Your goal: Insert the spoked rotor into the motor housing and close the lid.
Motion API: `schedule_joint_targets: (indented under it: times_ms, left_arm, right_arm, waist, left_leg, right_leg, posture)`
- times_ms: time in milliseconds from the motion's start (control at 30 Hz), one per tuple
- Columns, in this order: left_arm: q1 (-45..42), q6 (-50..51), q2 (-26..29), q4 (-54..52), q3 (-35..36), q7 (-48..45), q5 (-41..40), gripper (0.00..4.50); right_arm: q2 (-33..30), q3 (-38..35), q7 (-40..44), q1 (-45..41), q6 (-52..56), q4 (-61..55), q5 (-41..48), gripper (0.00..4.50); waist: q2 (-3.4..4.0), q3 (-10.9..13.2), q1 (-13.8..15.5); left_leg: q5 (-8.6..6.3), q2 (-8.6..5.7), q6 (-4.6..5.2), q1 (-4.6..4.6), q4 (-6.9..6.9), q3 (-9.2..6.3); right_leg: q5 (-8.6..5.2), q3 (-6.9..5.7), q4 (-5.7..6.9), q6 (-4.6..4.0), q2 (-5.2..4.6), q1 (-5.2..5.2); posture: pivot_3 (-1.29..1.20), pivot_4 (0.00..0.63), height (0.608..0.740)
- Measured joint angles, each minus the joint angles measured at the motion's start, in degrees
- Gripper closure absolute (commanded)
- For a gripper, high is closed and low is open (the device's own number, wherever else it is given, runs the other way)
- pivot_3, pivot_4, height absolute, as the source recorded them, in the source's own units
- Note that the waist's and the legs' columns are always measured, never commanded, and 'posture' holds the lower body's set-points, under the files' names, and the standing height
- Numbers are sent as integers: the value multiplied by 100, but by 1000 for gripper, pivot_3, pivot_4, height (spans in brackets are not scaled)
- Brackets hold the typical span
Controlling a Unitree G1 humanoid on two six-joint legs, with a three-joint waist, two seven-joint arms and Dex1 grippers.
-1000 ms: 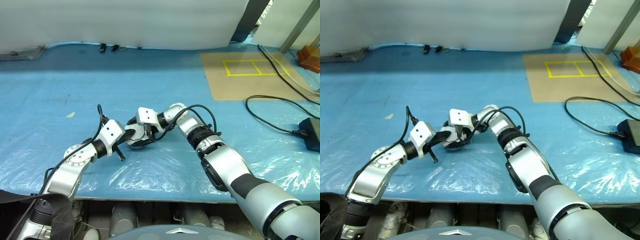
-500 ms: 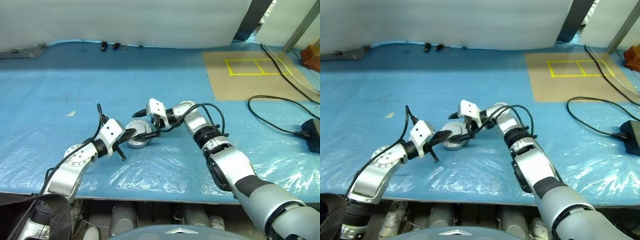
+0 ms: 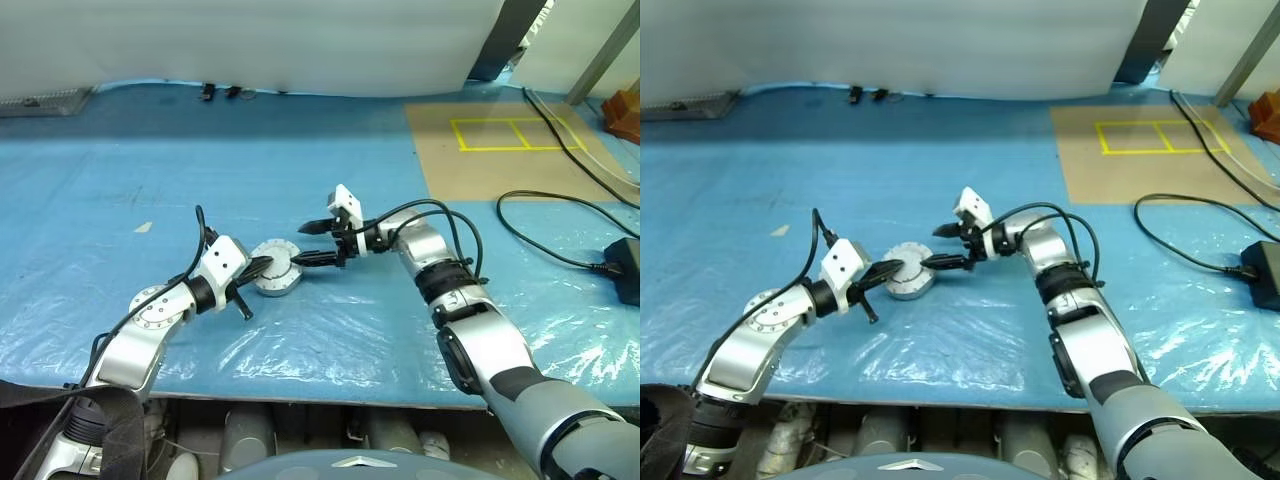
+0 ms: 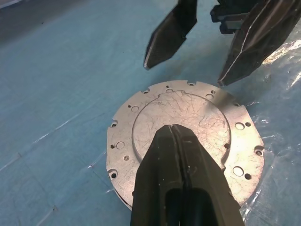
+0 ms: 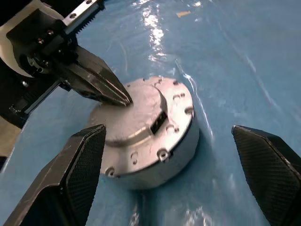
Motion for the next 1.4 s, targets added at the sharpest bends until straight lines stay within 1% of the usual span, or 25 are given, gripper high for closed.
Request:
schedule_joint_targets:
  times_ms: [133,267,367,533,633,933,1033,1100,1133,1200,1267,1300,1333,1400]
  left_arm:
    - [50,-13,0,-11,23,12,0,4500]
    - [71,-43,0,-11,40,24,0,4500]
    - [71,-55,6,-9,48,9,-1,4500]
    - [86,-60,82,-5,74,-37,-4,4500]
    - [115,-62,166,-12,127,-49,-7,4500]
    - [167,-61,319,-19,249,-128,-10,4500]
    - [168,-57,331,-8,254,-141,-10,4500]
    - [166,-52,333,-1,263,-136,-7,4500]
    - [169,-50,335,-2,270,-135,-7,4500]
    - [171,-50,337,-9,273,-138,-8,4500]
    - [176,-51,339,-18,292,-138,-8,4500]
    - [184,-50,343,-18,310,-136,-8,4500]
    - [186,-50,357,-19,343,-135,-7,4500]
    - [190,-50,373,-15,355,-131,-6,4500]
  right_arm:
    - [-286,-83,-135,208,1514,-614,307,32]
    - [-366,-133,-471,347,2805,-1105,563,32]
    - [-273,-251,-832,462,3632,-1443,813,32]
    - [152,-616,-1599,584,4883,-1894,1264,32]
    - [278,-816,-1965,577,5361,-1915,1499,32]
    - [761,-1103,-3091,436,6125,-2105,1749,32]
    - [1064,-1255,-3395,476,6247,-2136,1811,32]
    - [1272,-1460,-3593,481,6301,-2059,1868,32]
    - [1334,-1623,-3674,479,6325,-1987,1917,403]
    - [1372,-1888,-3782,480,6364,-1833,1979,979]
    - [1381,-2130,-3861,481,6454,-1674,2033,1720]
    - [1386,-2218,-3860,484,6496,-1616,2104,1990]
    - [1379,-2267,-3857,485,6513,-1613,2175,2106]
    - [1354,-2289,-3859,486,6514,-1614,2228,2106]
  waist:
    - [0,0,-1]
    - [0,0,-1]
    - [0,0,-5]
    - [1,-1,-14]
    - [1,-1,-6]
    - [8,-6,-21]
    - [9,-8,-28]
    - [9,-8,-24]
    - [9,-8,-21]
    - [9,-7,-19]
    - [10,-7,-15]
    - [11,-6,-13]
    - [11,-6,-6]
    - [11,-6,1]
  left_leg:
    - [0,0,-1,2,-1,0]
    - [0,-1,-2,6,-3,0]
    - [1,-2,-3,8,-7,-1]
    - [12,-1,-24,11,-14,-1]
    - [14,-2,-28,13,-15,-1]
    - [15,-3,-32,31,-48,-1]
    - [15,-6,-33,41,-71,1]
    - [16,-8,-35,53,-85,1]
    - [16,-9,-36,56,-87,1]
    - [17,-10,-36,64,-87,3]
    - [17,-11,-37,58,-88,4]
    - [17,-11,-37,53,-88,4]
    - [17,-11,-37,46,-88,4]
    - [18,-11,-37,38,-88,5]
  right_leg:
    - [0,0,0,1,0,0]
    - [-1,0,-1,3,2,1]
    - [-1,1,-10,4,2,3]
    - [-1,1,-12,4,3,4]
    - [-4,1,-17,9,3,6]
    - [-5,1,-37,14,4,23]
    - [-6,1,-51,14,4,44]
    - [-17,1,-56,33,3,50]
    - [-19,2,-57,35,3,52]
    - [-10,2,-58,21,2,52]
    - [-10,2,-58,20,2,47]
    - [-10,2,-58,20,2,42]
    - [-10,2,-57,20,2,35]
    - [-10,1,-56,20,2,27]
  posture:
    - [0,150,740]
    - [0,150,740]
    - [0,150,740]
    - [0,150,740]
    - [0,150,740]
    - [0,150,740]
    - [0,150,740]
    - [0,150,740]
    - [0,150,740]
    - [0,150,740]
    - [0,150,740]
    - [0,150,740]
    - [0,150,740]
    - [0,150,740]
